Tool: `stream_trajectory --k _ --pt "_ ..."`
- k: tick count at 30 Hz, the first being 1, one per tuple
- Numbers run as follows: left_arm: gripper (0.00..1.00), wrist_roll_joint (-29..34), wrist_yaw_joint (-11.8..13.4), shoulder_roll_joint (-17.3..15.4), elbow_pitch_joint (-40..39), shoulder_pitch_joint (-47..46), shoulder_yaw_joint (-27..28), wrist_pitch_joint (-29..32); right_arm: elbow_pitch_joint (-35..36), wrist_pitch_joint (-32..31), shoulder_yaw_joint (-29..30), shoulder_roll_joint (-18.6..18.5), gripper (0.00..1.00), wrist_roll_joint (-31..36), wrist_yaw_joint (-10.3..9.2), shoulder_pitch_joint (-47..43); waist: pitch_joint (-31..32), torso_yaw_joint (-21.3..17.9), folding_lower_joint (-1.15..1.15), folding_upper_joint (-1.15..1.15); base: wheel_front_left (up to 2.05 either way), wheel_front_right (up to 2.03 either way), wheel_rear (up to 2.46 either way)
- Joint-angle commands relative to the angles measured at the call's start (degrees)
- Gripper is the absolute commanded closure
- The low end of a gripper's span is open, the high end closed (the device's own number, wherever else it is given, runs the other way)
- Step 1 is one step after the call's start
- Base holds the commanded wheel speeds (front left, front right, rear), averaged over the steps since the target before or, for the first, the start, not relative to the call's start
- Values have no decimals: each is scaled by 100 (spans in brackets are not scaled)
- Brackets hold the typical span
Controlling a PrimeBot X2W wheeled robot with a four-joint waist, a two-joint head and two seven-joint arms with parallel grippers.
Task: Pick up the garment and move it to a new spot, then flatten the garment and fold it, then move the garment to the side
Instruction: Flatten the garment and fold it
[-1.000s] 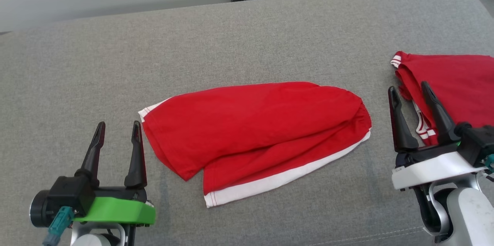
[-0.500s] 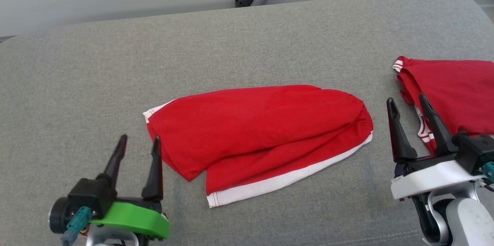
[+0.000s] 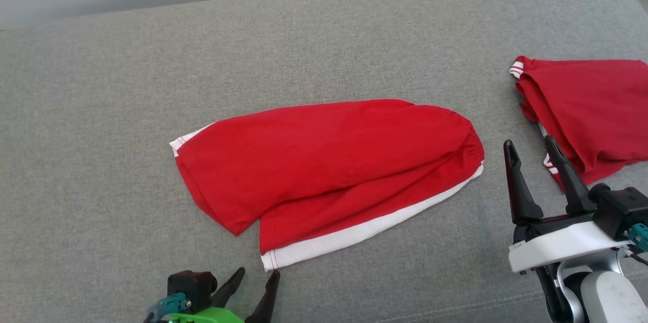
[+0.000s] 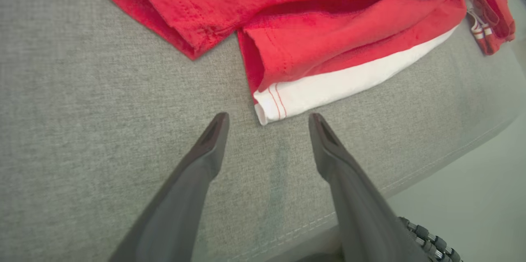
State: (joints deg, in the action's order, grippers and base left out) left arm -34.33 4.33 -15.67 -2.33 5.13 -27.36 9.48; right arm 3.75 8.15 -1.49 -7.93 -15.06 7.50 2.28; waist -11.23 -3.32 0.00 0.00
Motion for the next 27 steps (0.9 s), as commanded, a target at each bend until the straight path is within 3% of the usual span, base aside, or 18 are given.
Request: stream_trajectory --k 1,9,10,11,12,27 --pt "0 -2 -62 8 133 -174 -14 10 38 -2 -7 9 0 -8 -3 31 -157 -72 0 0 0 0 0" --pt "0 -67 -140 154 719 -497 10 -89 -44 -44 105 -6 0 25 -3 18 -394 -268 0 0 0 0 0" --pt "27 -80 -153 159 764 -515 16 -113 -62 -51 130 -7 0 14 -3 -6 -413 -282 0 0 0 0 0" --pt "78 -84 -174 151 808 -540 18 -131 -85 -61 152 -15 0 4 -3 -30 -432 -291 0 0 0 0 0" --pt "100 -87 -195 150 850 -566 20 -151 -111 -79 163 -25 0 -6 -3 -41 -451 -297 0 0 0 0 0" --pt "100 0 -222 51 1078 -906 80 -289 -1526 -129 -361 -442 0 -461 -2 687 -761 -66 0 0 0 0 0"
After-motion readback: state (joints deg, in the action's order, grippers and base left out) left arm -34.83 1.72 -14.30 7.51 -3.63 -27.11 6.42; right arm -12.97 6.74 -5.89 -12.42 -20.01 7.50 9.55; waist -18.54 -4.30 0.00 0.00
